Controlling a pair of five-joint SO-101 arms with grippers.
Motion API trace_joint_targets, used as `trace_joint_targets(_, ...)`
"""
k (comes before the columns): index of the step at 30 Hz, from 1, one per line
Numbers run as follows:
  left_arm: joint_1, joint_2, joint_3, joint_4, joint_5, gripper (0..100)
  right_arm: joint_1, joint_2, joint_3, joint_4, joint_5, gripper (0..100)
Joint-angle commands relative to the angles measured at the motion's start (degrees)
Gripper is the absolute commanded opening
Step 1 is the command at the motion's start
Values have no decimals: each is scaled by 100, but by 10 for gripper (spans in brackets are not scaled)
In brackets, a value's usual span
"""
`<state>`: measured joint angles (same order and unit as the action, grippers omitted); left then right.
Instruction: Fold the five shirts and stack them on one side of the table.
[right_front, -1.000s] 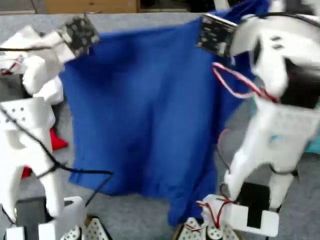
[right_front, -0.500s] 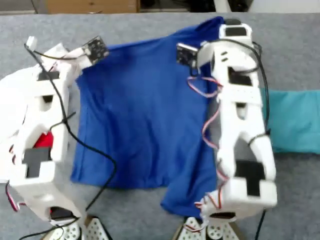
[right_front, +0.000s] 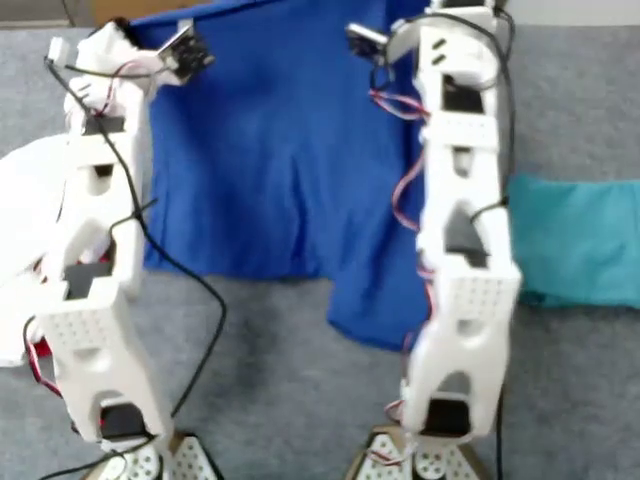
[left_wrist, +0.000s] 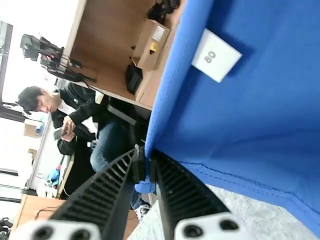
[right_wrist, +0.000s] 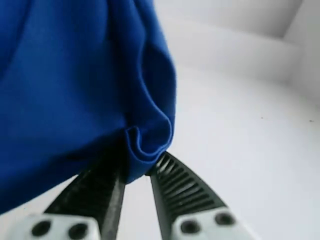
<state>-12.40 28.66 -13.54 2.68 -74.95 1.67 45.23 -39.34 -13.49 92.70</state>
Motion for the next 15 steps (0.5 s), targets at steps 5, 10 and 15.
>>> trace_joint_targets(5,-229,-57,-273,-97,-79,18,75,840,-2088,281,167,2)
trace_joint_targets(10,-290,-66,-264,598,-519,18,145,752,-2976,2637,123,2)
trace_joint_targets(15,-325,-251,-378,1670,-510,18,242,752,-3934,5037,-422,2)
